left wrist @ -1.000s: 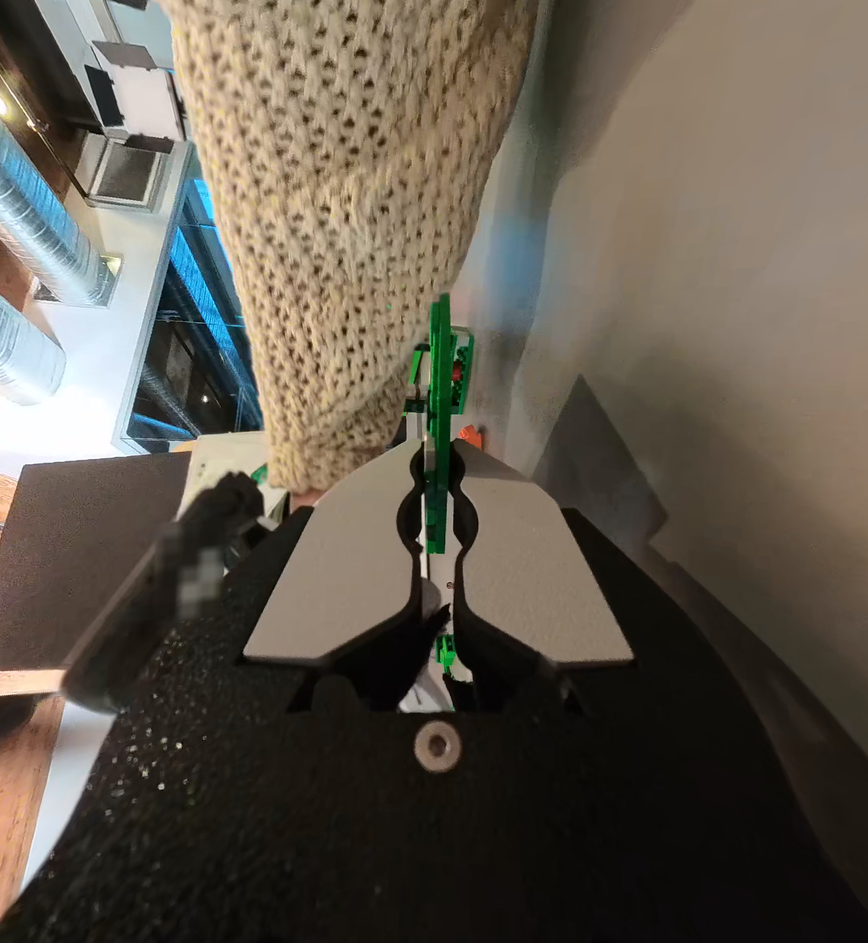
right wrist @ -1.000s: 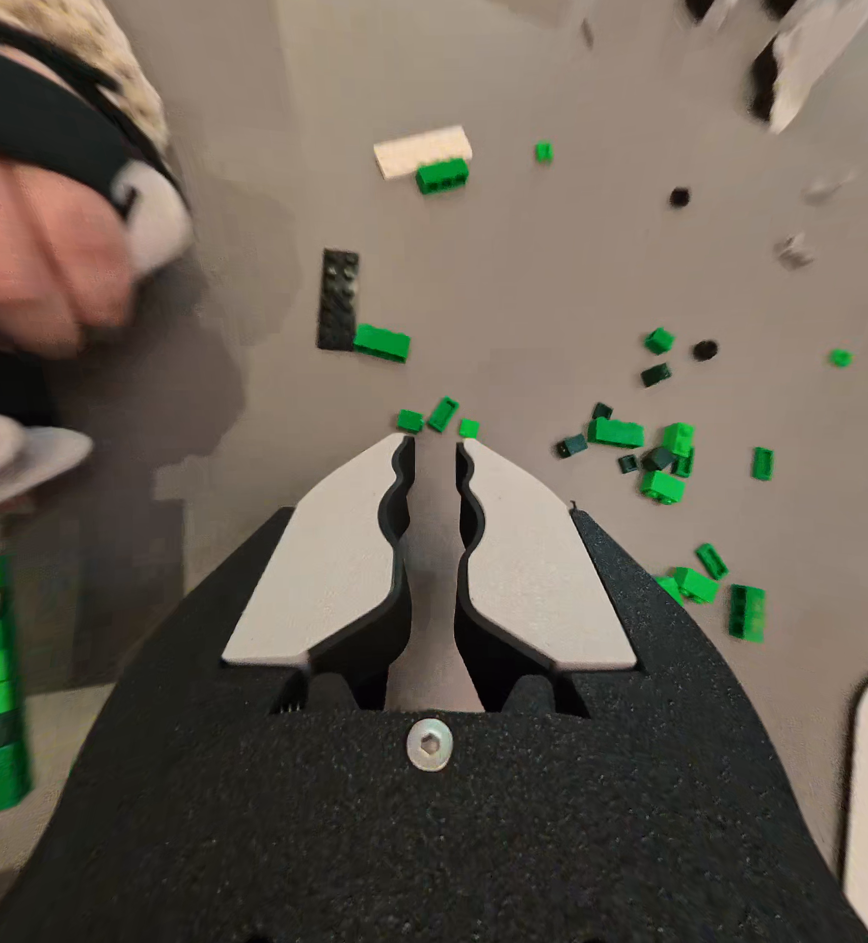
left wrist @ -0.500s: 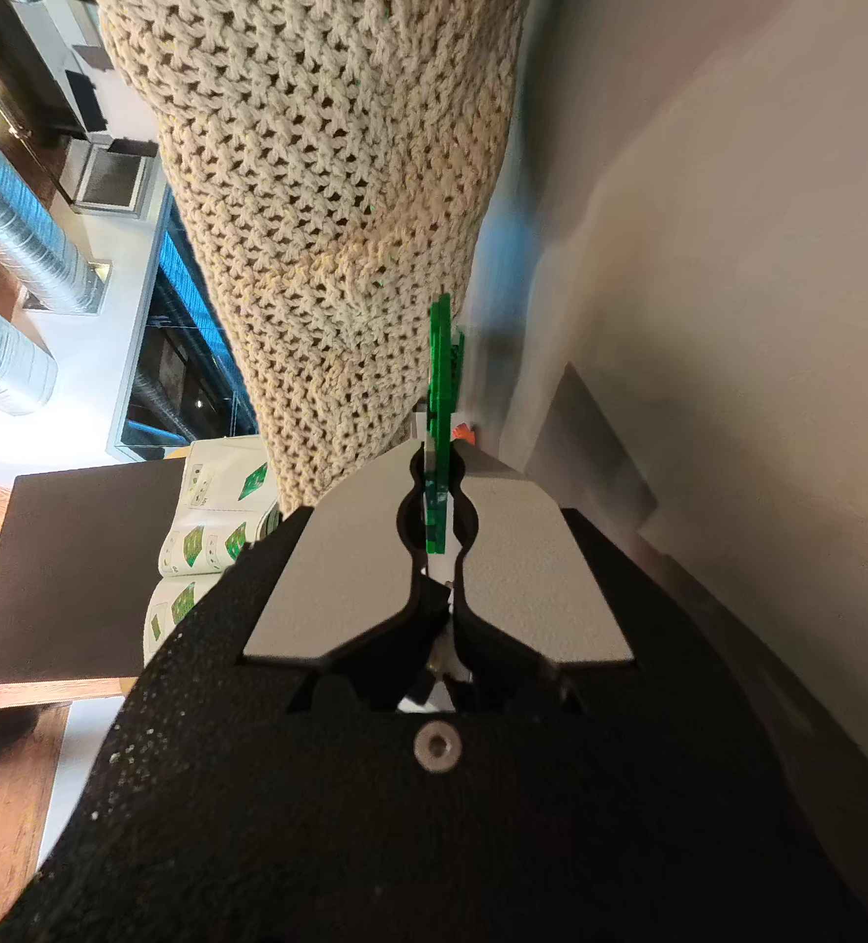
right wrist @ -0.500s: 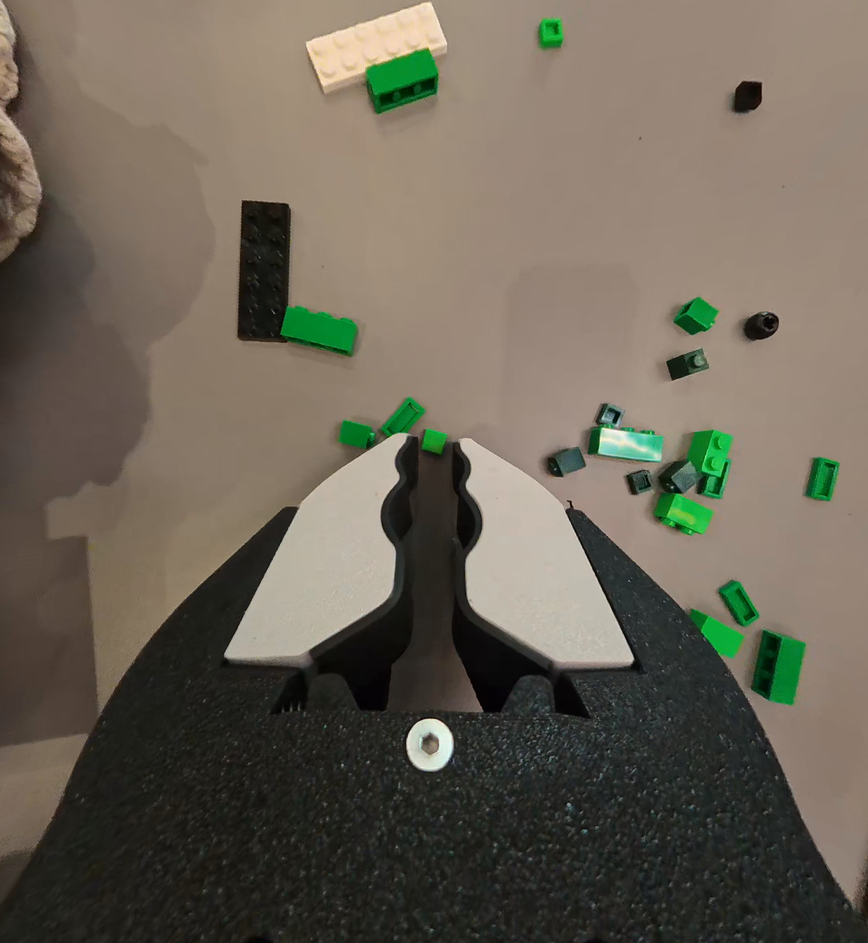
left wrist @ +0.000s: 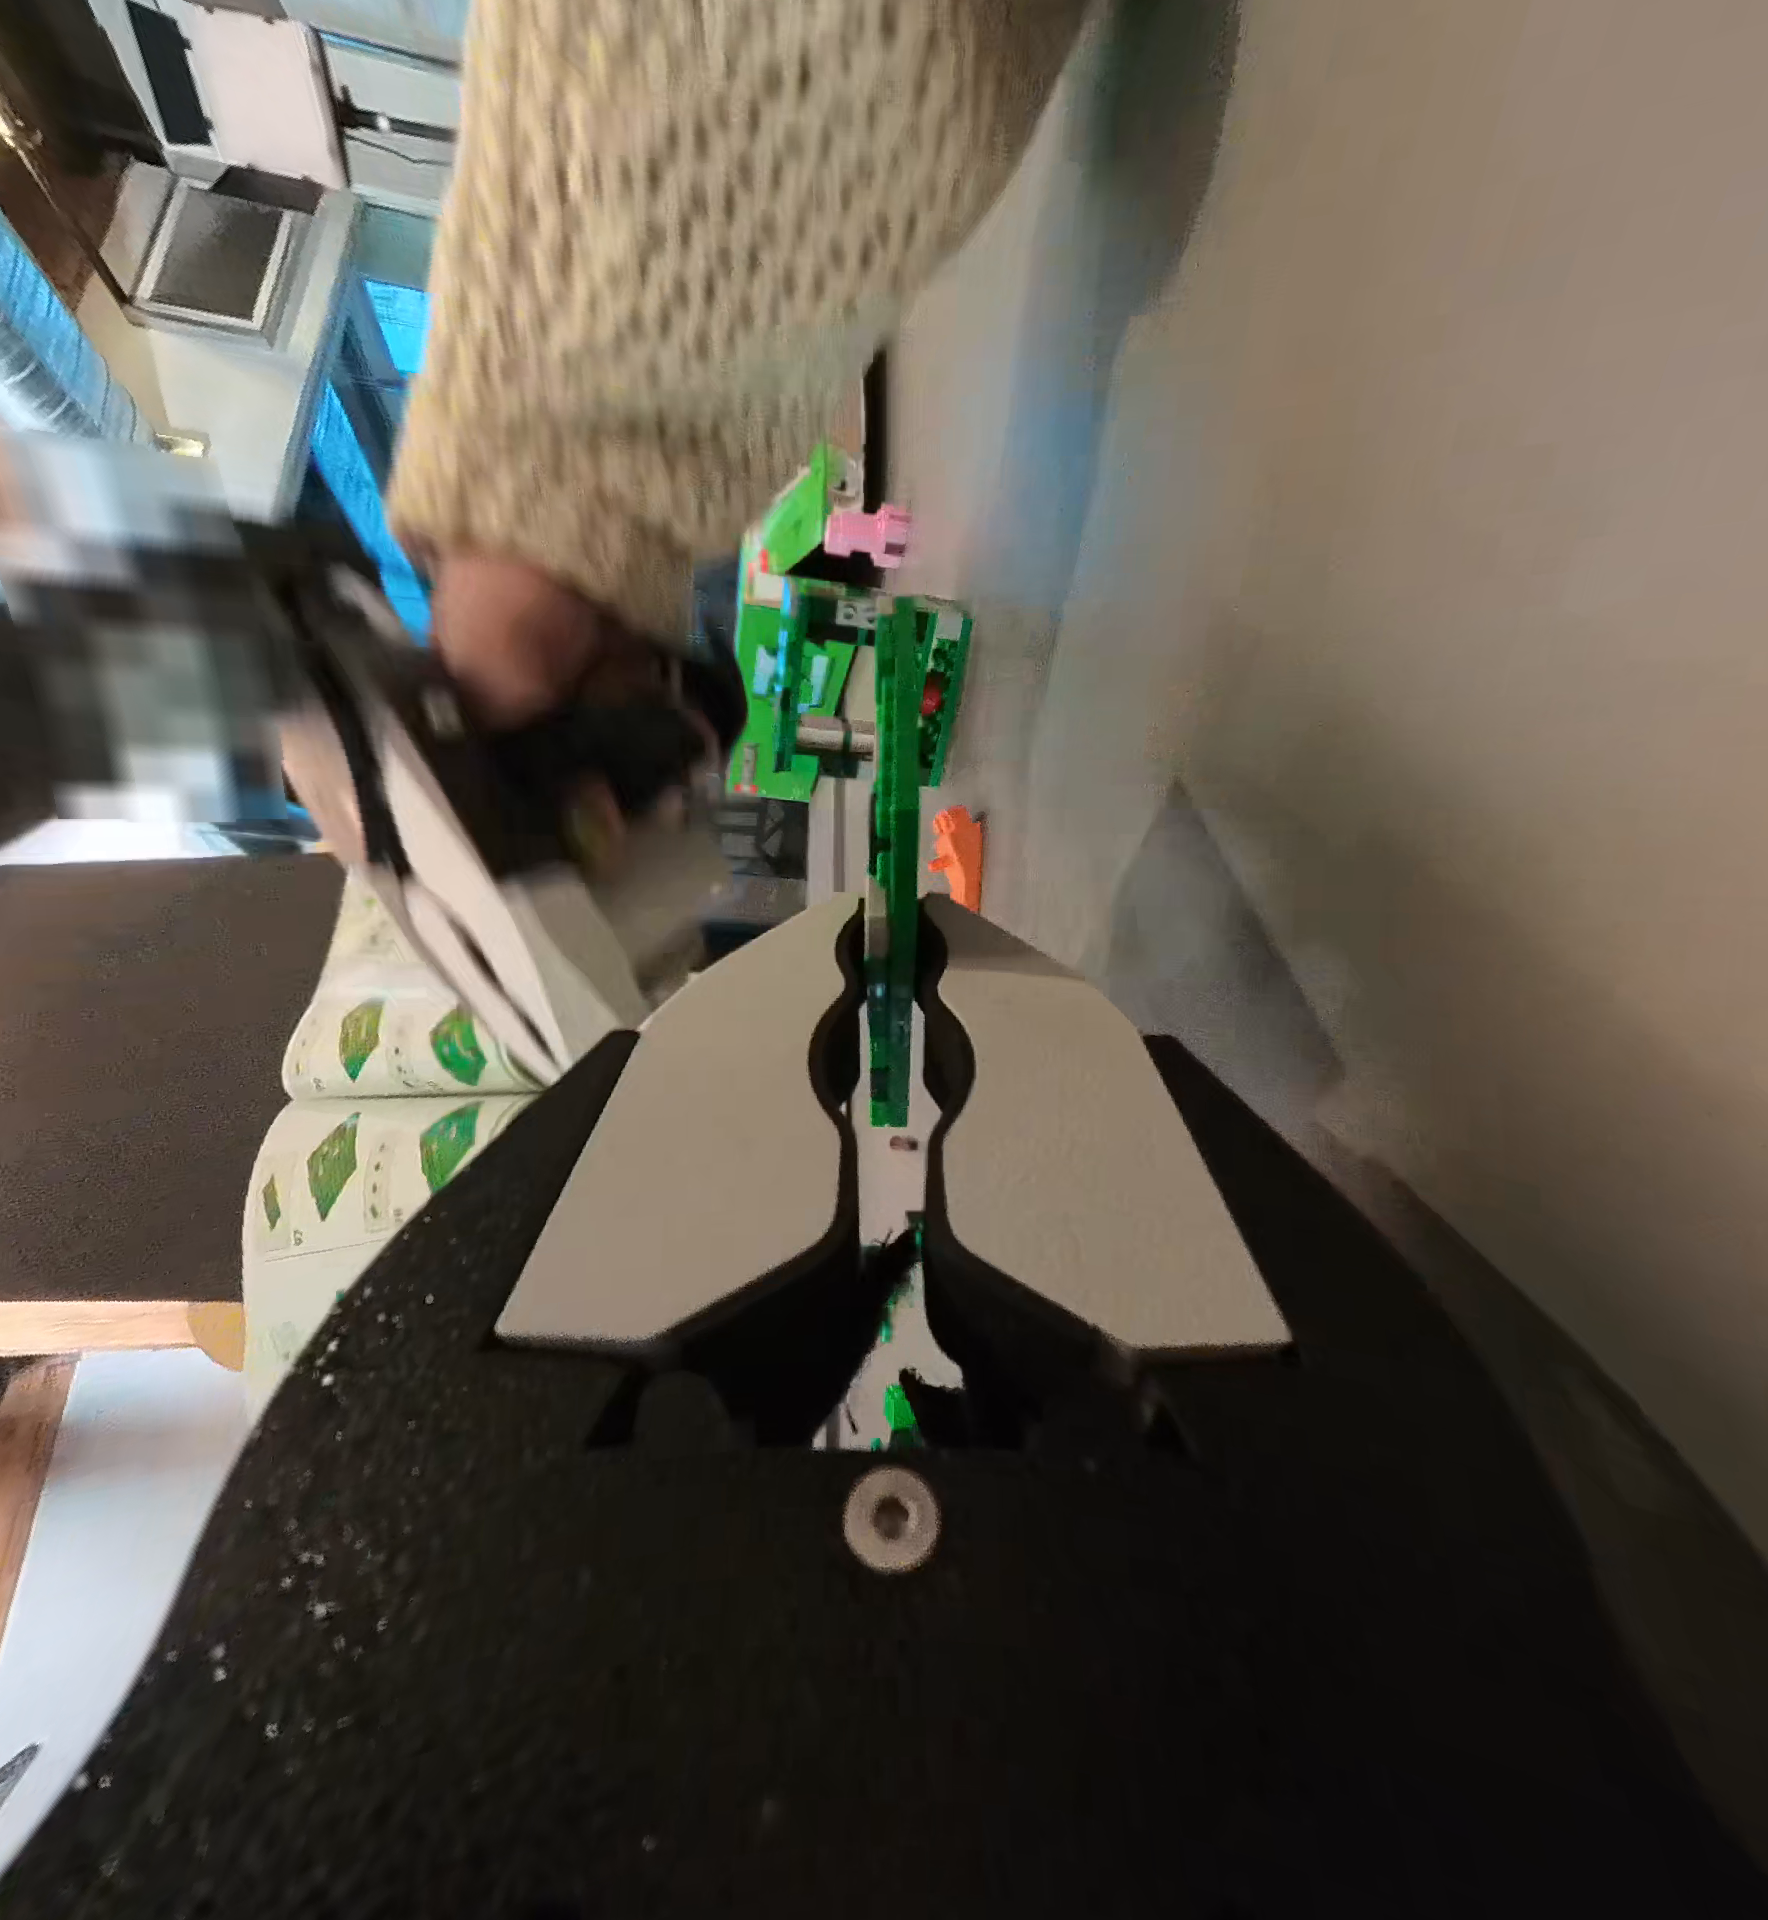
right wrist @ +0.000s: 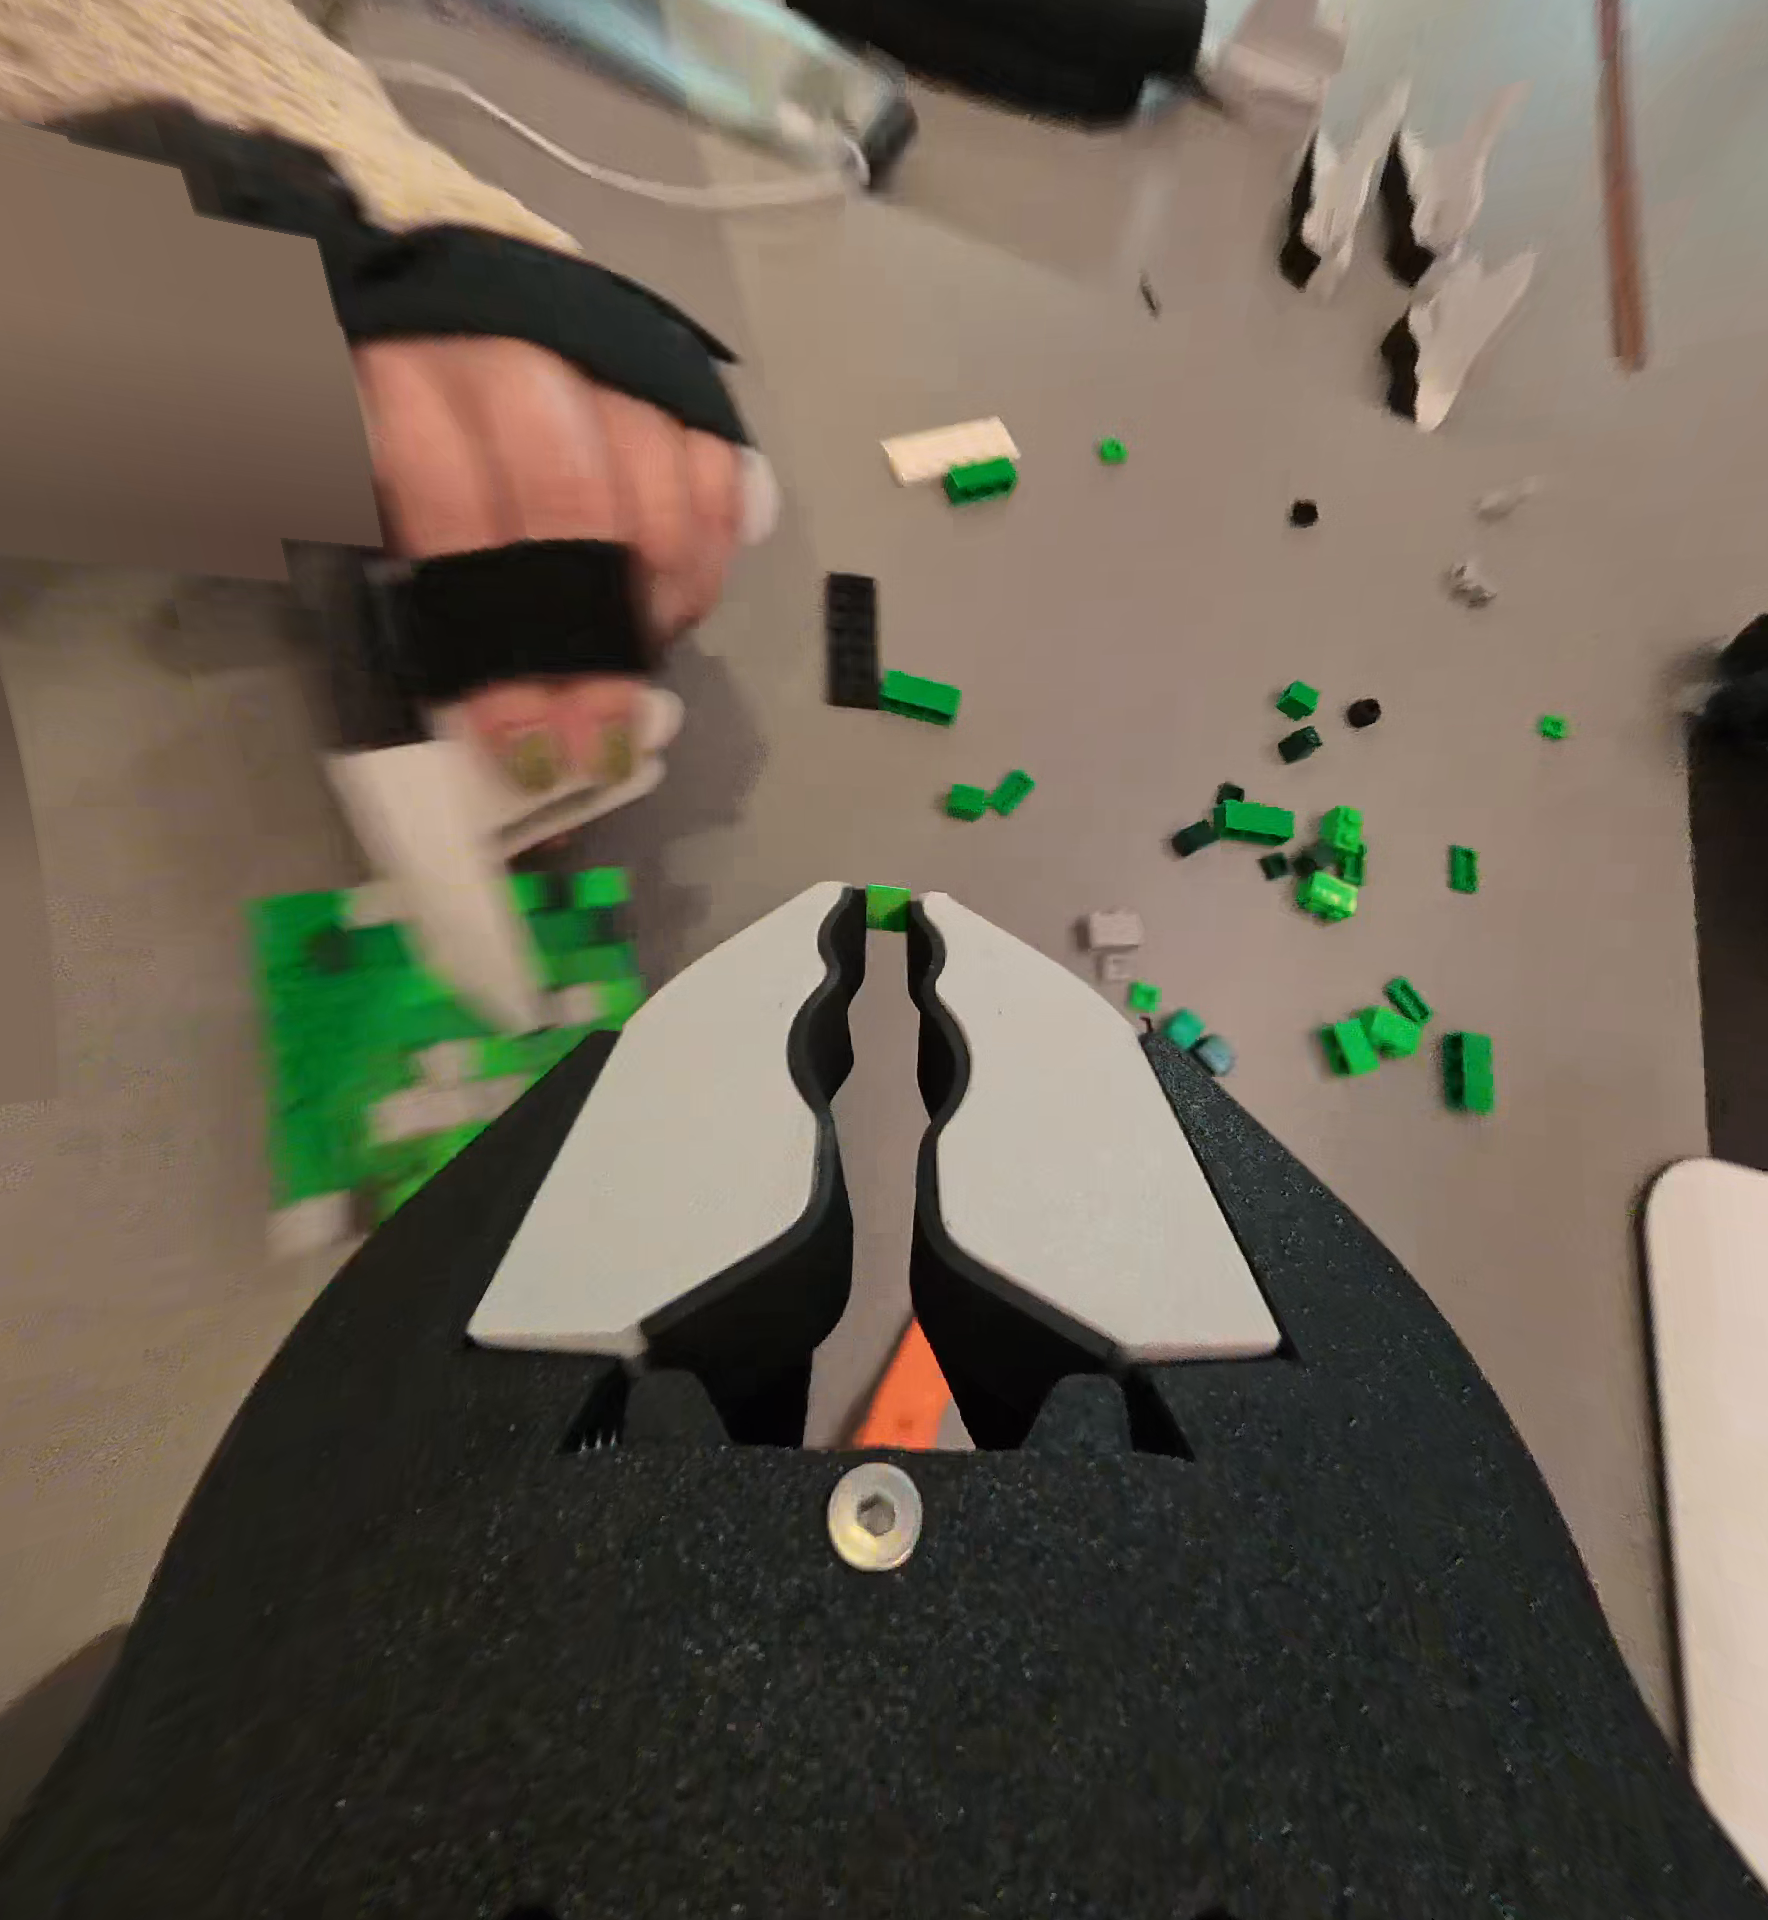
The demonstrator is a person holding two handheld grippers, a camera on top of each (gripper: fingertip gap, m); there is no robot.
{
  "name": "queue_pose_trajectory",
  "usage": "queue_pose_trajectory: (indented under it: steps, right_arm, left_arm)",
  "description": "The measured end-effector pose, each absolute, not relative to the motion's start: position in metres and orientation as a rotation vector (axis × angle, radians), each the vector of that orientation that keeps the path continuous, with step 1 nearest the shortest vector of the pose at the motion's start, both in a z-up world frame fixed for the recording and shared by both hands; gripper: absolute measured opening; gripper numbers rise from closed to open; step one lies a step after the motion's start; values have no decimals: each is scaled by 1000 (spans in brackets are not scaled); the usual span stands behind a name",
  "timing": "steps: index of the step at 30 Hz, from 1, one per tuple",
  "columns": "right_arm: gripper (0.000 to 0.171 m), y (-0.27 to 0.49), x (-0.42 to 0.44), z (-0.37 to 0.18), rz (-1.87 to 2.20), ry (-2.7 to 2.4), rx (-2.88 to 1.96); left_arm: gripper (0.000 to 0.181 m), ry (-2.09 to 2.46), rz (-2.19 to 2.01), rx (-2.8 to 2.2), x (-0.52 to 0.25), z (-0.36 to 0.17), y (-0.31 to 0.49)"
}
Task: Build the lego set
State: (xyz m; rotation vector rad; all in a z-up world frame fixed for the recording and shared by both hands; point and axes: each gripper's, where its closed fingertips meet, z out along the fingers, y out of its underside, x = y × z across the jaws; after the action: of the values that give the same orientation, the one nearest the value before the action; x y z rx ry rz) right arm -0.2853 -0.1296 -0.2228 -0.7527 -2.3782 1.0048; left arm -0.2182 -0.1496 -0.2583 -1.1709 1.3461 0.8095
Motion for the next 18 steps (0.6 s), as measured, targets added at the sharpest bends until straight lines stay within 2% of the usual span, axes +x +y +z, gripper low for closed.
queue_pose_trajectory:
  steps: [6,18]
  right_arm:
    - [7,-153,-195,-224,1107,-2436,-642]
    - [7,-176,-183,-252,996,-2591,-512]
  left_arm:
    - [5,1353,825,-1163,-219,-257,-150]
    - [6,1393,812,-1131,-212,-261,-156]
